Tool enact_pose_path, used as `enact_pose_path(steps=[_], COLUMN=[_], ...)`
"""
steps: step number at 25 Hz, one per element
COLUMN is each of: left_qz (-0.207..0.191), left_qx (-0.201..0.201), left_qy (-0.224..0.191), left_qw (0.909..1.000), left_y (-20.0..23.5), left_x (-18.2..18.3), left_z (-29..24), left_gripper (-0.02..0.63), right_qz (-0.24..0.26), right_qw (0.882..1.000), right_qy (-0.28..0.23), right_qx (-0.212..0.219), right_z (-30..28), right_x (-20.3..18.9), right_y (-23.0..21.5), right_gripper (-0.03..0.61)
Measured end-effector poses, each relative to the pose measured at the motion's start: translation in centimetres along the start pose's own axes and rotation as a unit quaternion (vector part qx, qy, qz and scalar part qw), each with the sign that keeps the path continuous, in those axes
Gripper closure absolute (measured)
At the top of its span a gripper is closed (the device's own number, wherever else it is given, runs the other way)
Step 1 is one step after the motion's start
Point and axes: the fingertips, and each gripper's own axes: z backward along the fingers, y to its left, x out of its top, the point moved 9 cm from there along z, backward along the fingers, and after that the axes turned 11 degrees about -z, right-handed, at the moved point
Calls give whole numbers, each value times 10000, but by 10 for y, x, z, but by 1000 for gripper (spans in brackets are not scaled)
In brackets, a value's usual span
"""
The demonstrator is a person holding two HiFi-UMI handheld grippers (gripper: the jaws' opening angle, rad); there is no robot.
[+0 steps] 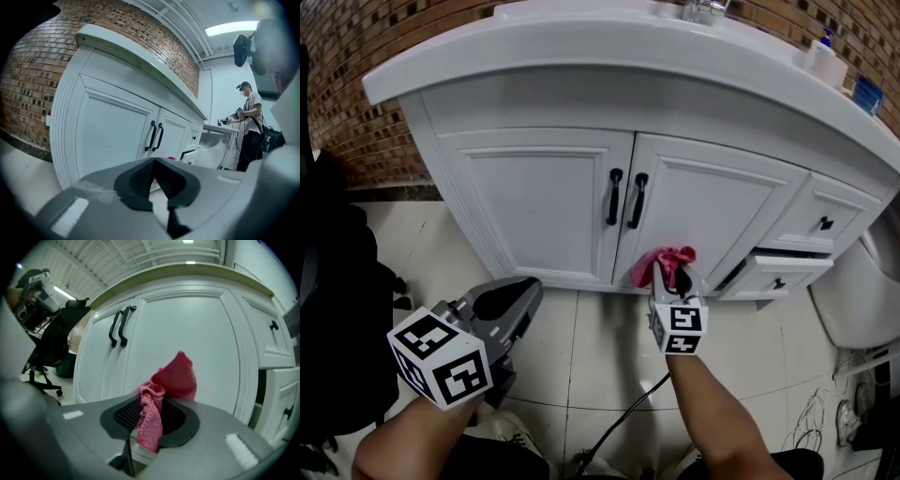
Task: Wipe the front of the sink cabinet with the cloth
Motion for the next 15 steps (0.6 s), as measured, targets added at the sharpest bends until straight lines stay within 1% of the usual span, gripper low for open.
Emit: enact_pose_path(steps=[3, 10, 15], left_qz=[9, 37, 53], left_qx=[3, 30, 50], left_qy=[31, 37, 60], left_qw=[10000, 10000, 10000], left_y=[1, 5, 7], left_x=[-2, -3, -5], left_z=[-1, -1, 0], left_gripper=[607, 607, 607], right_qz=[-158, -86, -391], right_qw=[9997, 9980, 9944], right_qy=[187, 627, 982], right_qx=[18, 67, 72], right_z=[-3, -7, -12], right_x=[-18, -47, -69], right_y=[-2, -6, -11], right_gripper=[476, 476, 476])
